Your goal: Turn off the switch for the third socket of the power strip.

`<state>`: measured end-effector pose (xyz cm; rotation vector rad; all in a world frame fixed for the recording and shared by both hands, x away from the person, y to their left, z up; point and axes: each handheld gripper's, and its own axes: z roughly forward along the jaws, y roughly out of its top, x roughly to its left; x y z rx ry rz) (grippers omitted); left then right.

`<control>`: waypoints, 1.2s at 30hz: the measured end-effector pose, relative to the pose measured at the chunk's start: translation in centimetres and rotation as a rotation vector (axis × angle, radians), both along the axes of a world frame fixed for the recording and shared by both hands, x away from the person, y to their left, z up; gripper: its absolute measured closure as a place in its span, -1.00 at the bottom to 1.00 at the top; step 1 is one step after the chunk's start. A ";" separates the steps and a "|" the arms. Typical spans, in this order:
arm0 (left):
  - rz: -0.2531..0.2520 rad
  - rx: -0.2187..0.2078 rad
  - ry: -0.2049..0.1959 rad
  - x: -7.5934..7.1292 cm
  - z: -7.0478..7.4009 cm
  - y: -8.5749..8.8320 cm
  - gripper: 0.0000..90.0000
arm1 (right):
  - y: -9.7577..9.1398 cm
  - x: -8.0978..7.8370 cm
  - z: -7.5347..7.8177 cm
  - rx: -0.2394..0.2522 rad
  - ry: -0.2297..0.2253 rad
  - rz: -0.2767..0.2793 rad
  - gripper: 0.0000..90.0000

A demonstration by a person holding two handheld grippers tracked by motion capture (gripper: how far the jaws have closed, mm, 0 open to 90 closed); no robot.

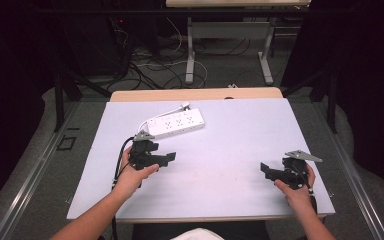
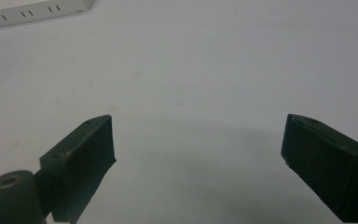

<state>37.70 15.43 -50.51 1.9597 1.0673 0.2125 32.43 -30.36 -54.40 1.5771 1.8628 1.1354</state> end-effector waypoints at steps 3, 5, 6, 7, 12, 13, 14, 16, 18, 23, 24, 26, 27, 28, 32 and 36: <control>0.007 -0.010 -0.001 -0.4 -0.1 0.4 -0.65 | 0.0 0.0 0.0 -0.003 0.003 0.004 -0.80; 0.012 -0.014 -0.002 -0.6 -0.2 0.7 -0.65 | 0.0 0.0 0.0 -0.003 0.003 0.003 -0.81; 0.013 -0.014 0.000 -0.7 -0.2 0.9 -0.66 | 0.0 0.0 0.0 -0.003 0.003 0.003 -0.80; 0.015 -0.012 0.000 -0.8 -0.3 1.1 -0.66 | 0.0 0.0 0.0 -0.003 0.003 0.003 -0.80; 0.032 -0.011 0.002 -1.1 -0.8 1.9 -0.69 | 0.1 0.0 0.0 -0.003 0.005 -0.002 -0.81; 0.038 -0.010 -0.002 -1.1 -0.9 2.1 -0.70 | 0.1 0.0 0.0 -0.003 0.005 -0.003 -0.80; 0.038 -0.008 0.004 -1.2 -1.0 2.3 -0.71 | 0.0 0.0 0.0 -0.004 0.004 0.001 -0.80; 0.046 -0.008 0.006 -1.3 -1.3 2.5 -0.73 | 0.0 0.0 0.0 -0.003 0.003 0.001 -0.80; 0.055 -0.007 0.009 -1.4 -1.5 2.7 -0.75 | 0.0 0.0 0.0 -0.003 0.003 0.001 -0.81; 0.077 -0.021 0.022 -1.6 -2.1 3.4 -0.81 | 0.0 0.0 0.0 -0.003 0.003 0.000 -0.80; 0.079 -0.023 0.025 -1.7 -2.2 3.5 -0.82 | 0.0 0.0 0.0 -0.003 0.003 0.000 -0.80; 0.090 -0.029 0.030 -1.7 -2.5 3.7 -0.83 | 0.0 0.0 0.0 -0.001 0.005 -0.004 -0.80; 0.087 -0.026 0.036 -1.7 -2.5 3.8 -0.84 | 0.0 0.0 0.0 -0.002 0.005 -0.002 -0.80; 0.093 -0.024 0.036 -1.8 -2.6 3.8 -0.84 | 0.0 0.0 0.0 -0.002 0.005 -0.002 -0.80; 0.103 -0.024 0.039 -1.9 -2.9 4.1 -0.89 | 0.0 0.0 0.0 0.000 0.003 -0.003 -0.80; 0.120 -0.025 0.037 -1.8 -3.3 4.4 -0.94 | 0.0 0.0 0.0 0.002 0.004 -0.004 -0.80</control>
